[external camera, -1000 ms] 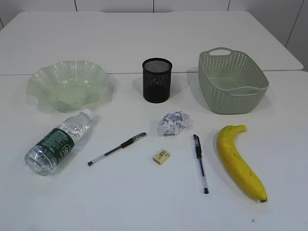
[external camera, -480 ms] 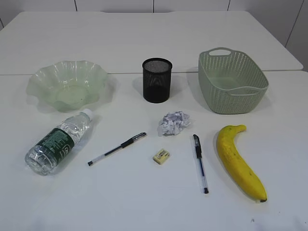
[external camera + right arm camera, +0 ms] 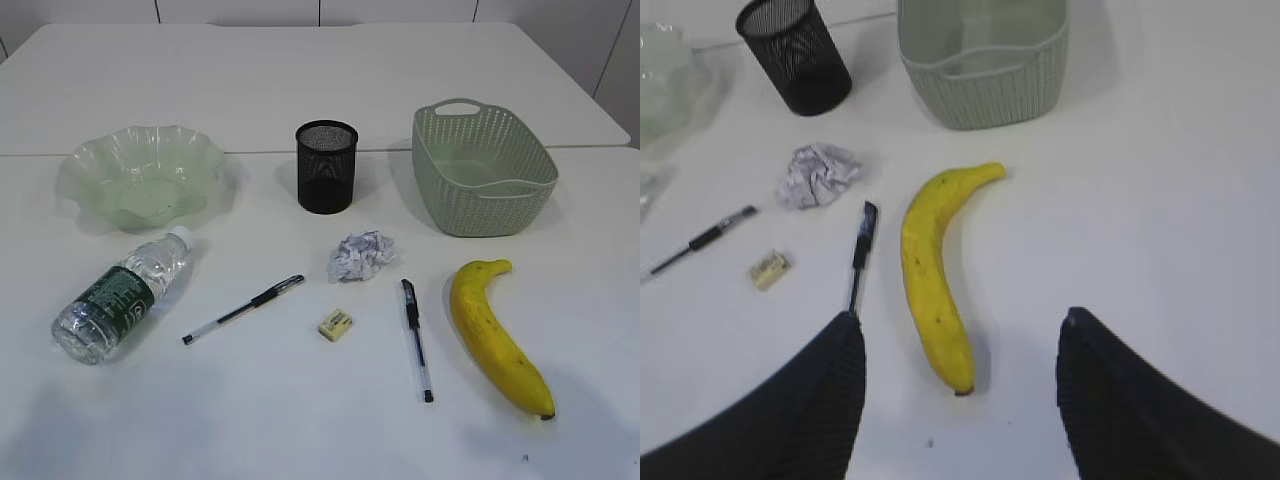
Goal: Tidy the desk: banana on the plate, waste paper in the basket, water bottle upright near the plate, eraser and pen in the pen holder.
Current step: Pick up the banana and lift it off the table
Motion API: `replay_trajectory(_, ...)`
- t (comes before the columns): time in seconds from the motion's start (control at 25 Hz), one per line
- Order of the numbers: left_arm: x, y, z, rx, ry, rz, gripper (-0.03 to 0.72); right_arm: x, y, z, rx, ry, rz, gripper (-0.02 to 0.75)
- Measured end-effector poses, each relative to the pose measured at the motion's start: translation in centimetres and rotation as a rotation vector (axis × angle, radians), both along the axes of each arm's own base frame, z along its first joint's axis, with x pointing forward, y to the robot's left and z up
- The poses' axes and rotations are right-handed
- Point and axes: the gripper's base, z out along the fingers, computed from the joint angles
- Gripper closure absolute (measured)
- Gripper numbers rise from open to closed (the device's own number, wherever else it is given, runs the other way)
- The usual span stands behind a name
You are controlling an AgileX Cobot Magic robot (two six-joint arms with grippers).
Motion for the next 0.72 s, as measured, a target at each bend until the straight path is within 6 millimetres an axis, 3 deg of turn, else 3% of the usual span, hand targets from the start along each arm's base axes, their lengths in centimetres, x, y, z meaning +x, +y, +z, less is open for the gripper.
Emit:
replay_trajectory(0.24, 2.6, -0.2, -0.1, 0.007, 0.077, -0.025, 0.161, 5.0, 0.1, 0.7, 0.032, 0.127, -0.005, 0.288)
replay_trajectory(0.48, 4.3, -0.5, -0.5, -0.005, 0.11, -0.036, 0.161, 11.3, 0.2, 2.8, 0.039, 0.246, 0.018, 0.288)
replay_trajectory(0.72, 6.2, -0.8, -1.4, -0.037, 0.187, -0.031, 0.161, 17.8, 0.3, 1.1, 0.053, 0.465, 0.047, 0.288)
